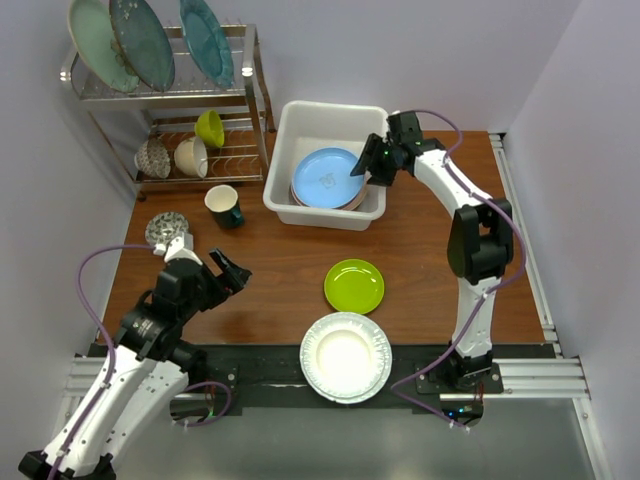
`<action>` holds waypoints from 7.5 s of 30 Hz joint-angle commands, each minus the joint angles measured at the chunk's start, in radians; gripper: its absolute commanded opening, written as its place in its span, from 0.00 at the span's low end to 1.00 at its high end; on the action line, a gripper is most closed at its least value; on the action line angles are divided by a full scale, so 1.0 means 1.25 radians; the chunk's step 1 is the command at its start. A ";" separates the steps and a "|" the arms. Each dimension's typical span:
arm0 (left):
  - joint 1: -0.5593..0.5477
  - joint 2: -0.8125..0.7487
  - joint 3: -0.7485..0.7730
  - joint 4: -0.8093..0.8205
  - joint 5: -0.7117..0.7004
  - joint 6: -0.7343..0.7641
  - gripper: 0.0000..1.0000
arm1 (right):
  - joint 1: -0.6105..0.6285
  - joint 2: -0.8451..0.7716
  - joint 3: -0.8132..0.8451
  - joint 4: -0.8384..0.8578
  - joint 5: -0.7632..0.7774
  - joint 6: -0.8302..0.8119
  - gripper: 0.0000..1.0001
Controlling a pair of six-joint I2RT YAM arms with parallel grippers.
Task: Place the plates into the plastic bin on the countertop
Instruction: Place the plate in the plastic bin, then pick up the plate at the center of the board, then place the plate in the plastic bin.
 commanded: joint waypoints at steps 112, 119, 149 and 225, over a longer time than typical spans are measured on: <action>-0.270 0.889 0.055 0.775 0.249 0.015 0.00 | -0.007 -0.603 -0.829 -0.079 -0.007 -0.116 0.43; -0.270 0.884 0.052 0.768 0.252 0.015 0.00 | -0.007 -0.581 -0.833 -0.048 -0.025 -0.118 0.40; -0.271 0.782 0.014 0.677 0.218 0.007 0.00 | 0.006 -0.553 -0.805 -0.018 -0.042 -0.120 0.00; -0.270 0.656 -0.005 0.492 0.108 0.045 1.00 | 0.006 -0.448 -0.363 -0.006 -0.121 -0.041 0.00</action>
